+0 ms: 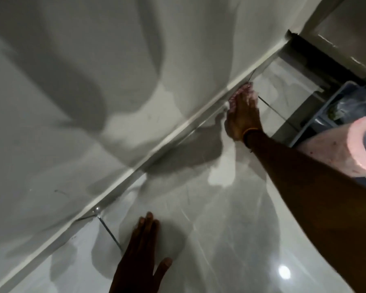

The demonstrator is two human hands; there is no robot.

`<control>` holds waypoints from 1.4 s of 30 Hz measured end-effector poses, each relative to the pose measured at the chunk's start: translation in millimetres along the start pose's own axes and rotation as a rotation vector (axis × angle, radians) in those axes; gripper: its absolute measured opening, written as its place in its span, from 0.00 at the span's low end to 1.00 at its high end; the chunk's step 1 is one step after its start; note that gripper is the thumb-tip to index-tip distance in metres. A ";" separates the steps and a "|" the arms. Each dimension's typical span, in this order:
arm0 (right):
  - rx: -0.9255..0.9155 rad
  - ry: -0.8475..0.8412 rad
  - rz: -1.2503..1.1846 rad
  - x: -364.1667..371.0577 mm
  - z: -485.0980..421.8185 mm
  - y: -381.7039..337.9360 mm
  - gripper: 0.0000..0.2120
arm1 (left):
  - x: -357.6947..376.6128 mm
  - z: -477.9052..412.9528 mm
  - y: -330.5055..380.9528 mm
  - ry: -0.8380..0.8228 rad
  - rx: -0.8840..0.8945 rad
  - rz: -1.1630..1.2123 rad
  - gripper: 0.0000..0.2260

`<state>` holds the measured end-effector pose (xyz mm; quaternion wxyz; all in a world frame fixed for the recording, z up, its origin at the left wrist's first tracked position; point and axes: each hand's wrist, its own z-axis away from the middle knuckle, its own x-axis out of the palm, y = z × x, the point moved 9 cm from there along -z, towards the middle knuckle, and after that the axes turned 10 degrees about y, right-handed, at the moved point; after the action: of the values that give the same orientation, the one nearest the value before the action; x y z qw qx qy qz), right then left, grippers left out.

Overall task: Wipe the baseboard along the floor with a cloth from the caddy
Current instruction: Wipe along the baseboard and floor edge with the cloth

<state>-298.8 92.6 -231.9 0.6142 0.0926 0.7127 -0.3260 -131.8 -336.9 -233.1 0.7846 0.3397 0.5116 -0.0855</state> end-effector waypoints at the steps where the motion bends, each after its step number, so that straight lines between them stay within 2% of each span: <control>1: 0.031 0.009 -0.005 -1.5 -6.4 4.5 0.32 | 0.1 -2.1 -1.3 -0.006 0.009 -0.003 0.40; 4: 0.008 0.056 -0.037 -7.2 20.3 -21.0 0.30 | -3.2 -2.6 -2.0 0.009 0.018 0.023 0.40; 7: -0.247 0.059 -0.108 -0.9 105.7 -86.8 0.27 | -9.1 -1.4 0.3 0.033 0.003 0.031 0.40; 9: -0.488 -0.036 -0.159 18.2 177.8 -140.9 0.28 | -7.5 0.0 1.6 0.017 0.001 0.026 0.40; 11: -0.586 -0.167 -0.153 36.3 221.1 -173.9 0.30 | -3.8 1.3 2.5 -0.007 0.000 0.003 0.40; 13: -0.580 -0.257 -0.126 47.7 222.4 -173.8 0.31 | -3.0 0.4 1.4 -0.017 -0.005 -0.006 0.41; 15: -0.538 -0.264 -0.092 47.5 195.5 -148.8 0.31 | -3.5 0.1 2.1 -0.016 0.005 -0.007 0.40; 20: -0.033 -0.031 -0.145 4.4 55.0 -28.8 0.28 | 2.6 1.0 0.8 -0.004 -0.023 0.007 0.41; 22: 0.066 0.017 -0.128 -4.4 22.4 -4.1 0.28 | 5.4 -1.9 1.1 -0.017 -0.039 0.008 0.42; 25: 0.090 0.083 -0.139 -7.1 27.8 -17.1 0.28 | 3.3 -5.0 3.3 -0.013 -0.041 0.006 0.42; 27: -0.026 0.083 -0.155 -2.2 57.8 -47.0 0.26 | 0.3 -4.8 3.3 -0.009 -0.034 0.003 0.42; 30: -0.388 -0.113 -0.034 26.7 144.2 -114.3 0.26 | -1.5 -1.6 3.5 -0.023 -0.025 0.001 0.41; 32: -0.451 -0.220 -0.070 38.5 185.1 -139.3 0.25 | -1.4 -1.3 4.5 -0.029 -0.018 -0.008 0.41; 37: -0.391 -0.140 -0.018 23.7 170.1 -121.1 0.32 | -2.8 0.0 0.6 -0.036 -0.044 0.007 0.42; 42: -0.067 -0.063 0.186 1.5 75.6 -17.4 0.34 | 0.8 0.9 -1.6 -0.031 -0.042 0.017 0.42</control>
<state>-246.8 35.1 -229.7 0.6667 0.1275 0.6918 -0.2463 -131.4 -338.5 -234.2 0.8000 0.3261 0.4983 -0.0734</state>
